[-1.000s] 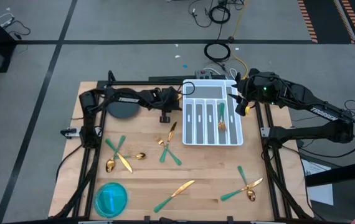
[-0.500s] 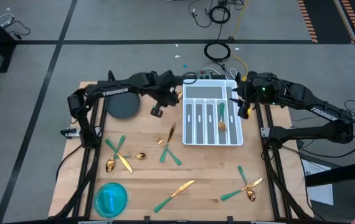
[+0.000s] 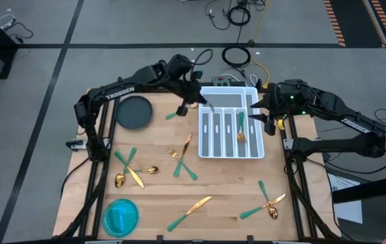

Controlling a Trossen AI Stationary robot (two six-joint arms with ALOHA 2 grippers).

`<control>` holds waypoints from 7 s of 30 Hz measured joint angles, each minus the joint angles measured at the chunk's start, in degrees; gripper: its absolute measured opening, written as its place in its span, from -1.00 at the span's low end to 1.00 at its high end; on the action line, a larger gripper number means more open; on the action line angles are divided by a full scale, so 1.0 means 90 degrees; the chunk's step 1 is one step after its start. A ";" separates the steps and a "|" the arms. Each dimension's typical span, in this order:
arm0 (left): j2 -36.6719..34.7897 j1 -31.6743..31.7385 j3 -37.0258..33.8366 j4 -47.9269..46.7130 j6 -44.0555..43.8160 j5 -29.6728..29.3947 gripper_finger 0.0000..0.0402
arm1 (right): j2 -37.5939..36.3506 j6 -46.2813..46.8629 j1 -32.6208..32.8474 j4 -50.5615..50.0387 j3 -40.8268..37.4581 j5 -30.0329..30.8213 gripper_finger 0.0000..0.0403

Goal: Sort silverware
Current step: Put the top green fork into the silverware tray

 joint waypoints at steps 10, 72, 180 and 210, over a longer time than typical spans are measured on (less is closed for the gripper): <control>0.1377 -0.0443 0.1428 -0.0764 0.1884 -0.0956 -0.98 | -0.0636 0.0177 0.0000 -0.0302 0.0000 0.0347 -0.13; 0.3720 -0.1305 0.2915 0.8135 -1.0288 -0.0498 -0.98 | -0.2002 0.1045 0.0017 0.0831 -0.0119 0.1317 0.08; 0.1658 0.3171 0.3059 0.5718 -1.1392 0.5302 -0.39 | 0.5704 -1.0496 0.2987 -0.1758 -0.0117 0.2783 -1.00; 0.1658 0.3536 0.3056 0.5889 -1.1451 0.4943 -0.39 | 0.5981 -1.0347 0.2086 -0.2171 -0.0117 0.2434 -1.00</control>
